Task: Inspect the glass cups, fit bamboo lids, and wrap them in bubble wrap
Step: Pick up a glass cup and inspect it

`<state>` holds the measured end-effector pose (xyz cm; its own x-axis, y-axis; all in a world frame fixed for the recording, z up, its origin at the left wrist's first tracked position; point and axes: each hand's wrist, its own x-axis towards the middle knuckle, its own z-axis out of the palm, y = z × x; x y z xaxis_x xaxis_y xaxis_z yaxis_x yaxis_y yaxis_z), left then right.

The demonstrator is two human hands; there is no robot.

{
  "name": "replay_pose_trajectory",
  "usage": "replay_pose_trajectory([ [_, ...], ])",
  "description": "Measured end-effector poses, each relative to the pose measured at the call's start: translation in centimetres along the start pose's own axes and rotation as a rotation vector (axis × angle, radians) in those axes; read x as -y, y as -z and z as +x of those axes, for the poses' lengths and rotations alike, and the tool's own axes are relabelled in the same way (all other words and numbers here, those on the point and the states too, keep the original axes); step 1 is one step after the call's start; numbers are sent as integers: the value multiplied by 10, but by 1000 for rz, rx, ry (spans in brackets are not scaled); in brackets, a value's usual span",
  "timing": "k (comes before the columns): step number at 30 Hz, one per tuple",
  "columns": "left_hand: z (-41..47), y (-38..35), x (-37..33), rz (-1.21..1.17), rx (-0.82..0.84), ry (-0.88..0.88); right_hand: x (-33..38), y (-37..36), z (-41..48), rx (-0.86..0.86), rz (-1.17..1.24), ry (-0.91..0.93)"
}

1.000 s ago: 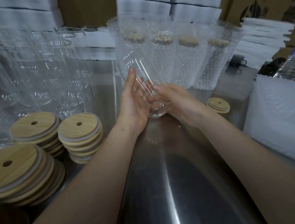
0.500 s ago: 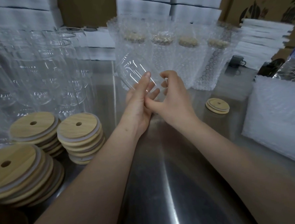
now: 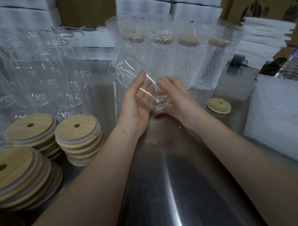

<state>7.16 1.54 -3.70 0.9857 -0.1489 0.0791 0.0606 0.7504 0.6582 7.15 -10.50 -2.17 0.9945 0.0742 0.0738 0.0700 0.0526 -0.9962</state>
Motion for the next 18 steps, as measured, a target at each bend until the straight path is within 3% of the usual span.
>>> replay_pose_trajectory([
  [2,-1,2,-1,-6,11,0,3,2,-1,120,32,-108],
  [5,-1,3,-3,34,44,5,3,0,-2,154,19,-81],
  [8,1,3,-3,-2,-11,7,-1,-9,-3,39,23,-22],
  [11,3,3,-5,-55,-53,14,-4,-16,-3,-98,-188,70],
  [18,-3,-2,-3,-55,18,56,-9,-23,-7,-259,-651,431],
])
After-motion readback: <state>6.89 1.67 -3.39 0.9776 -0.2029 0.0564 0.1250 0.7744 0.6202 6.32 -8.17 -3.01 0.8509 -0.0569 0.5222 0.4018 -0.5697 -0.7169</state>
